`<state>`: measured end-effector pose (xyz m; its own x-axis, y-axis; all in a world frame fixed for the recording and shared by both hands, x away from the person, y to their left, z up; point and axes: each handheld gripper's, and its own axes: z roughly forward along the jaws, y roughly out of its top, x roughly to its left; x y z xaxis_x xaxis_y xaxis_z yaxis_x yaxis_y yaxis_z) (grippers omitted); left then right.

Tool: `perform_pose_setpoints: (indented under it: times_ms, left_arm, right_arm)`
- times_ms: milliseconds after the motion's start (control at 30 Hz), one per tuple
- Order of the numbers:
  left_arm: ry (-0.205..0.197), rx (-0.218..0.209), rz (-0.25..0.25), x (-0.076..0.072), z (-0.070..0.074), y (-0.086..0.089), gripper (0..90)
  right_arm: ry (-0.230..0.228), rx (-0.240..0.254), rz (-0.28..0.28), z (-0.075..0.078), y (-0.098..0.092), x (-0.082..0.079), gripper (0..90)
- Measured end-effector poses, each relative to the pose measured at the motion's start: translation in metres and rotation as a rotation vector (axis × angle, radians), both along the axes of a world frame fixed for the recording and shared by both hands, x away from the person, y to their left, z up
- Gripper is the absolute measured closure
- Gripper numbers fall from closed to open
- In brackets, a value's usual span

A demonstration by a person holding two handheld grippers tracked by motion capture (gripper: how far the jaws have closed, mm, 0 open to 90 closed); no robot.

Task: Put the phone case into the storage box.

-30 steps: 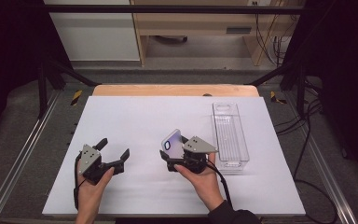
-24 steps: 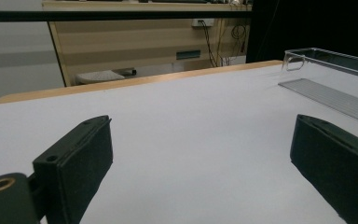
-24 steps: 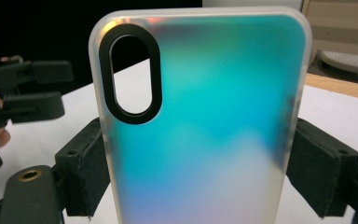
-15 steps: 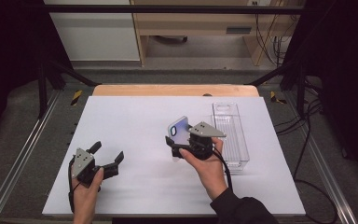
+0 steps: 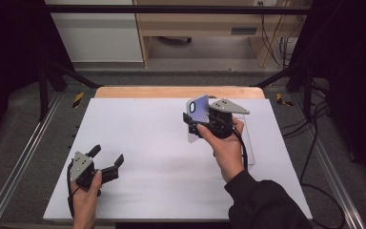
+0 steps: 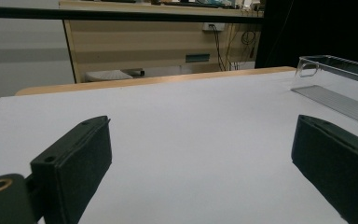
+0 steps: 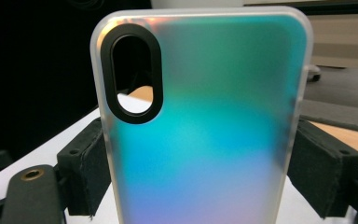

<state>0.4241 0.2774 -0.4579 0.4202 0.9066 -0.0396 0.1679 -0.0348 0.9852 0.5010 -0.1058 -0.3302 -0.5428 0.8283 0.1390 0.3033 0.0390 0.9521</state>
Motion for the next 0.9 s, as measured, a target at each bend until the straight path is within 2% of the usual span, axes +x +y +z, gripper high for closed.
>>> perform_pose_setpoints:
  times_ms: [167,367,900]
  left_arm:
    - [0.002,-0.008,-0.001,0.0,0.0,0.001,4.5]
    - [0.007,-0.023,-0.003,0.0,-0.001,0.003,4.5]
    - [0.009,-0.029,-0.012,0.001,-0.001,0.003,4.0]
  right_arm:
    - [-0.004,0.007,-0.059,0.011,-0.014,0.013,17.2]
    - [-0.017,0.002,-0.136,0.017,-0.03,0.026,17.2]
    - [-0.003,-0.001,-0.294,0.011,-0.066,0.056,17.2]
